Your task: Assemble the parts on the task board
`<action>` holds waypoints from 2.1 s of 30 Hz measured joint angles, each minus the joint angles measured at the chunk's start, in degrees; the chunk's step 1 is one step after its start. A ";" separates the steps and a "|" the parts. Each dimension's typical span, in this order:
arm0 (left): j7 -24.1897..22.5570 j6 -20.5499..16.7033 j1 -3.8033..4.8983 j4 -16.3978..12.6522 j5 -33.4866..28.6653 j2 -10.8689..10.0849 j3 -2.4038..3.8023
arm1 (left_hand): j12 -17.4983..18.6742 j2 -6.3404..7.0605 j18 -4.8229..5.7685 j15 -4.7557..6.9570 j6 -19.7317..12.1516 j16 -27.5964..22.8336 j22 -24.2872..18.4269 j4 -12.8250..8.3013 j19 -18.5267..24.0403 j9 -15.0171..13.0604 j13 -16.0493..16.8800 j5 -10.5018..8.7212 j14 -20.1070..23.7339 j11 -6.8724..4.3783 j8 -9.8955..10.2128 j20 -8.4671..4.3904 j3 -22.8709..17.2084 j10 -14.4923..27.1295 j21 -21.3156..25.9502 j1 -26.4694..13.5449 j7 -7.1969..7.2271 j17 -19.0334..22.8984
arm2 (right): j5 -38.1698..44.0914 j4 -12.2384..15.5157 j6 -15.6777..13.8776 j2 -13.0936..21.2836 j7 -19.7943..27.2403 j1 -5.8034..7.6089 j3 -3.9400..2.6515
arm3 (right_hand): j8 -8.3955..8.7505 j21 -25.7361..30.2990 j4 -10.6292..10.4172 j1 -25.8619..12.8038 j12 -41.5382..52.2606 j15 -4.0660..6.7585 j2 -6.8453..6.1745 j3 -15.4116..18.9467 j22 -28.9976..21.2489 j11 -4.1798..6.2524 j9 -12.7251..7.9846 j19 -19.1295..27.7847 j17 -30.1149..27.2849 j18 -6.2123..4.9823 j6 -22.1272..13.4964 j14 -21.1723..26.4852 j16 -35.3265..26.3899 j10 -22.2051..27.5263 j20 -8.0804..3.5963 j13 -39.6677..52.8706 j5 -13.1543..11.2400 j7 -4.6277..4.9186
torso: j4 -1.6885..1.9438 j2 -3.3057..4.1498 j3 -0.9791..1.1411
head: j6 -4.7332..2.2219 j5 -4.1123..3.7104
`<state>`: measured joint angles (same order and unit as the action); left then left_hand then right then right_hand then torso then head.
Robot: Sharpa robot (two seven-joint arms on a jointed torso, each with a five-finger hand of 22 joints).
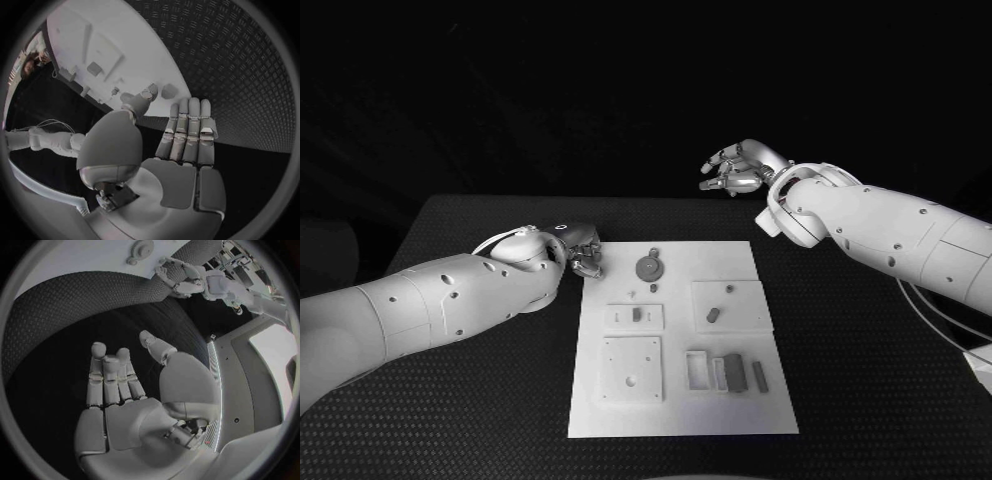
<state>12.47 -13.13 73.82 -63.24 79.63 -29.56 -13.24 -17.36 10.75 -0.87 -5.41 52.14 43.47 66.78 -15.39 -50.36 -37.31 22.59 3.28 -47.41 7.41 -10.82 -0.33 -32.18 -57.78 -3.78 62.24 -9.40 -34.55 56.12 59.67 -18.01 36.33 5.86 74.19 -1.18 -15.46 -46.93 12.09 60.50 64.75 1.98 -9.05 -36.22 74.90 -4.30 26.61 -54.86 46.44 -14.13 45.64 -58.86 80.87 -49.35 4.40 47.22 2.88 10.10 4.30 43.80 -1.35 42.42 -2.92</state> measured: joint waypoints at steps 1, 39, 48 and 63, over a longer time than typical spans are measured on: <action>0.00 -0.13 -0.05 0.09 0.10 0.06 0.01 | 0.06 -0.27 0.01 0.13 0.21 0.22 0.00 -0.10 -0.19 0.06 0.00 0.00 -0.13 -0.16 0.00 -0.04 -0.10 -0.38 0.00 0.27 0.05 0.00 | 0.00 0.01 0.01 -0.01 0.00 -0.01 0.00 | 0.00 0.00 0.00 0.00 0.00 0.00 0.00 0.00 0.00 0.00 0.00 0.00 0.00 0.00 0.02 0.00 0.00 0.00 0.00 0.00 0.00 -0.02 | 0.00 0.01 0.00 | 0.00 -0.03; 1.14 -0.83 -1.04 -0.82 6.59 -0.26 0.53 | -0.12 -0.57 0.02 2.03 3.33 2.74 0.50 -1.12 -3.90 1.00 -2.94 0.00 -3.28 -1.91 -2.49 -1.97 0.00 -5.00 -0.26 5.50 1.74 0.92 | 0.00 0.34 0.33 0.39 -0.04 -0.28 0.00 | 0.00 0.00 0.00 0.00 0.23 0.00 0.00 0.00 0.04 0.00 -0.04 0.00 -0.05 0.01 -0.23 0.00 0.22 0.00 0.00 -0.10 0.00 0.01 | 0.01 -0.04 -0.07 | 0.19 -0.23; 0.50 -3.05 -1.74 -0.19 7.11 -0.08 0.66 | 0.79 -1.19 0.02 2.95 4.81 3.54 0.92 -0.76 -5.69 1.30 -3.41 -0.13 -5.02 -2.34 -3.42 -2.66 -2.51 -7.21 -0.55 6.90 1.99 1.42 | 0.00 0.35 0.37 0.40 -0.05 -0.34 0.00 | 0.00 0.00 0.00 0.00 0.23 -0.01 0.00 0.00 0.03 0.00 -0.04 0.00 -0.05 0.01 -0.19 0.00 0.22 0.00 0.00 -0.09 0.00 -0.03 | -0.04 0.01 0.00 | 0.15 -0.27; -1.07 -4.85 -2.07 -0.23 7.05 -0.59 0.58 | 5.23 -2.40 0.04 4.39 6.92 2.44 2.34 -1.01 -8.64 1.97 -5.08 -0.21 -9.32 -3.01 -4.32 -4.16 -6.08 -11.45 -0.93 8.12 2.88 3.10 | 0.00 0.32 0.44 0.39 -0.06 -0.45 0.00 | -0.20 0.00 -0.17 0.00 0.23 -0.01 0.00 0.17 0.03 0.00 -0.03 0.00 -0.04 0.01 -0.15 0.00 0.21 0.00 0.00 -0.14 0.00 -0.09 | -0.05 0.04 0.10 | 0.00 -0.30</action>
<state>11.39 -17.97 71.76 -63.47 86.68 -30.15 -12.66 -12.14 8.35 -0.83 -1.02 59.05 45.91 69.12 -16.40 -59.01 -35.34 17.51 3.06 -56.72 4.39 -15.14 -4.49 -38.26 -69.23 -4.71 70.35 -6.52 -31.46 56.11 59.98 -17.57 36.72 5.80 73.74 -1.17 -15.66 -46.93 11.93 60.50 64.98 1.97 -9.05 -36.05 74.93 -4.29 26.58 -54.86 46.40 -14.12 45.49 -58.86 81.08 -49.35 4.40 47.07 2.88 10.01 4.25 43.84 -1.25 42.42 -3.22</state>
